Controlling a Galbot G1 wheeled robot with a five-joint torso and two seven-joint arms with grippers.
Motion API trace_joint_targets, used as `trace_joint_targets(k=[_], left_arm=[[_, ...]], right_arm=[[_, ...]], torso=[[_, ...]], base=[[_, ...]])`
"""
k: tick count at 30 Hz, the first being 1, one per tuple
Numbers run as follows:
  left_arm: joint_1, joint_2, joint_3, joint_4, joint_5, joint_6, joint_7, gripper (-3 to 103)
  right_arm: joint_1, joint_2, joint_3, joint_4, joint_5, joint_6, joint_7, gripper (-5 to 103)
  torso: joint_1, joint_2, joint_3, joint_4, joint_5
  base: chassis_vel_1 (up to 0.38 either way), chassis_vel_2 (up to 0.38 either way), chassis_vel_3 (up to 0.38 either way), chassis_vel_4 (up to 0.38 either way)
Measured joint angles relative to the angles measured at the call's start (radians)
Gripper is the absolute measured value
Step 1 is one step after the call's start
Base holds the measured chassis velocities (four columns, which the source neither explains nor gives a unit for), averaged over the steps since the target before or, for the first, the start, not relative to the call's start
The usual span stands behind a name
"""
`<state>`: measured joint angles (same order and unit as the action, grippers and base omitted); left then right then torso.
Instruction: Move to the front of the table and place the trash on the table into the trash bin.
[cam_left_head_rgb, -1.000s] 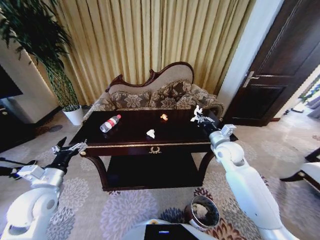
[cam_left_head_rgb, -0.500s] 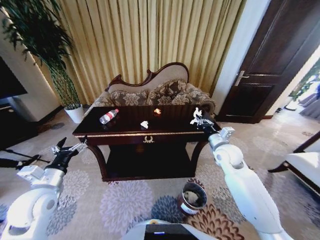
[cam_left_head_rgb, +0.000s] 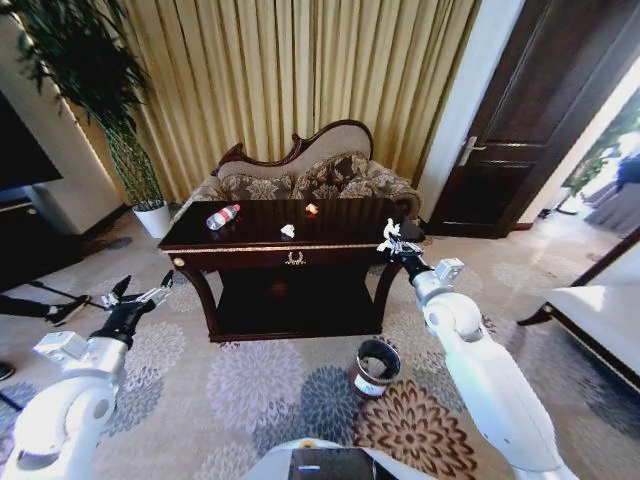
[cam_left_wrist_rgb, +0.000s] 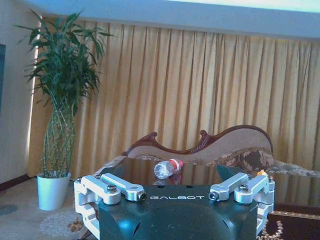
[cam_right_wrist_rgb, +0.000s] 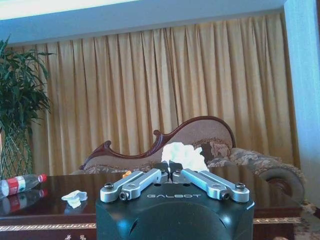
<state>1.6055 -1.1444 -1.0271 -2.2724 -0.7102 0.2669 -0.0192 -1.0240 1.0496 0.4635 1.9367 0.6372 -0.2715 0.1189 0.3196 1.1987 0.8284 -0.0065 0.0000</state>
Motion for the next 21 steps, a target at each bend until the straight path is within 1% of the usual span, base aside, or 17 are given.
trace_joint_targets(k=[1, 6, 10, 14, 18, 20, 21], left_arm=[[0.0, 0.0, 0.0, 0.005, 0.0, -0.001, 0.003, 100], [-0.001, -0.001, 0.0, 0.01, 0.0, -0.003, 0.008, 100], [-0.004, -0.003, 0.004, 0.015, 0.0, -0.004, 0.011, 100], [-0.007, -0.006, 0.006, 0.017, 0.0, -0.004, 0.013, 100], [-0.005, -0.01, 0.007, 0.02, 0.001, -0.007, 0.017, 100], [-0.008, -0.018, 0.014, 0.028, 0.007, -0.013, 0.021, 100], [-0.008, -0.018, 0.014, 0.028, 0.007, -0.013, 0.021, 100]], right_arm=[[-0.003, 0.005, -0.003, -0.006, -0.013, 0.011, 0.0, 0], [-0.016, 0.016, -0.008, -0.01, -0.03, 0.013, 0.0, 0], [-0.061, 0.037, -0.007, -0.047, -0.1, -0.001, 0.0, 0], [-0.099, 0.054, -0.002, -0.09, -0.137, -0.015, 0.0, 0], [-0.134, 0.067, 0.007, -0.141, -0.178, -0.014, 0.0, 0], [-0.157, 0.088, -0.001, -0.19, -0.215, -0.013, 0.0, 0], [-0.157, 0.088, -0.001, -0.19, -0.215, -0.013, 0.0, 0]], torso=[[0.0, 0.0, 0.0, -0.0001, 0.0], [0.0, 0.0, 0.0, 0.0001, 0.0], [0.003, -0.002, 0.001, 0.0001, 0.0], [0.002, -0.001, 0.001, -0.0002, 0.0], [0.001, -0.001, 0.0, -0.0001, 0.0], [0.0, 0.0, 0.0, -0.0002, -0.0001], [0.0, 0.0, 0.0, -0.0002, -0.0001]], base=[[0.103, -0.121, -0.044, 0.109], [0.021, -0.034, -0.018, 0.027], [-0.021, 0.027, 0.023, -0.031], [-0.021, 0.033, 0.024, -0.024], [0.0, 0.0, 0.0, 0.0], [0.0, 0.0, 0.0, 0.0], [0.0, 0.0, 0.0, 0.0]])
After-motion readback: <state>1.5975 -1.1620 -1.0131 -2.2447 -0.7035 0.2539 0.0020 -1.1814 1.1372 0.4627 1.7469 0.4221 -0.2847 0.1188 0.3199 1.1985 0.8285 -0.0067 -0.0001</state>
